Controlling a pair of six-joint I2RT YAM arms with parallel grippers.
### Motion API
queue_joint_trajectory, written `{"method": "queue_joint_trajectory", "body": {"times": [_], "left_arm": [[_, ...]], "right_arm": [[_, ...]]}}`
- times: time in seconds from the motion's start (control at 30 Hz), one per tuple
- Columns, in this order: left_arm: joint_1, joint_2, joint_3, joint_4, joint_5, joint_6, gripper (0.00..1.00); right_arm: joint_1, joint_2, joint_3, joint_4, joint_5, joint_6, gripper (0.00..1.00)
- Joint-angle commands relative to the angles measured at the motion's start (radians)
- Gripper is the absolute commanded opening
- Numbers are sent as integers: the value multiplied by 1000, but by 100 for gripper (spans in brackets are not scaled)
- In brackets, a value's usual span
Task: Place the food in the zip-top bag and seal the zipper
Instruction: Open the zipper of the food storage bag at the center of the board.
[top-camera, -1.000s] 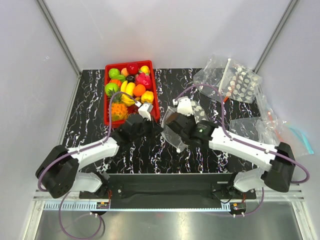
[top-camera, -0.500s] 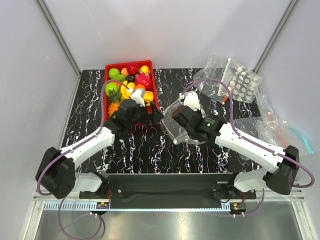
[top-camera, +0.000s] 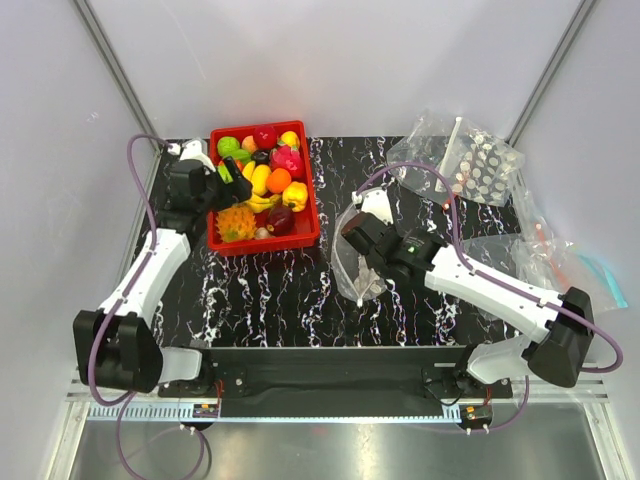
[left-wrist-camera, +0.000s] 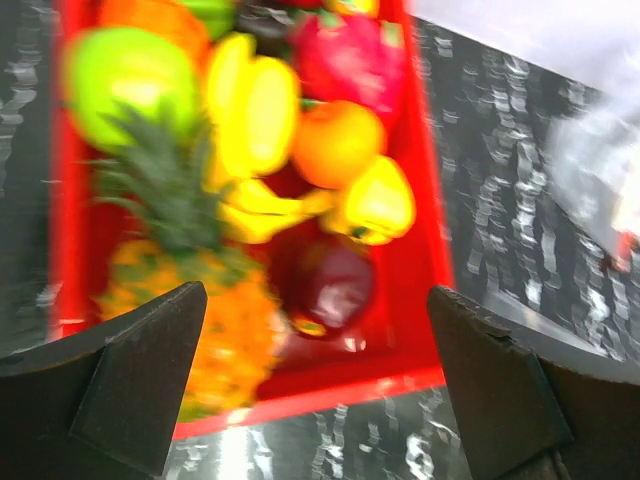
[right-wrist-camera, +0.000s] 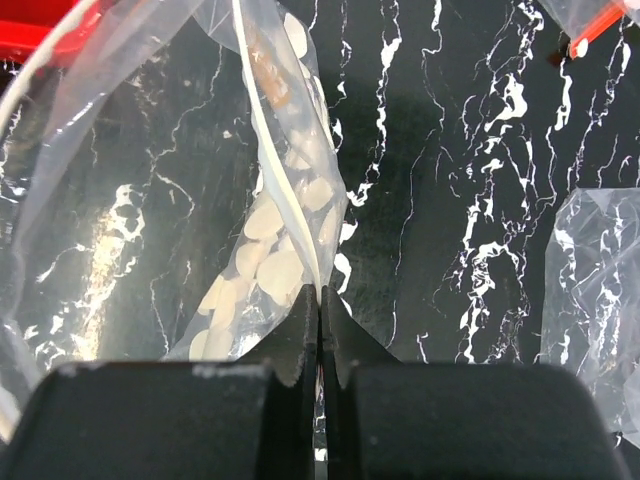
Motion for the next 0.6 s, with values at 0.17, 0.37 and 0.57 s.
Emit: {"method": "queue_joint_trajectory", "body": {"times": [0.17, 0.37, 0.57], "left_arm": [[112, 165, 161, -112, -61, 106, 99], [124, 272, 231, -126, -82, 129, 99], [131, 372, 299, -147, -44, 152, 99]], "right_arm": [[-7, -21, 81, -107, 5, 25, 0], [-5, -12, 236, -298, 100, 33, 0], [-5, 40, 271, -319, 106, 8, 0]]}}
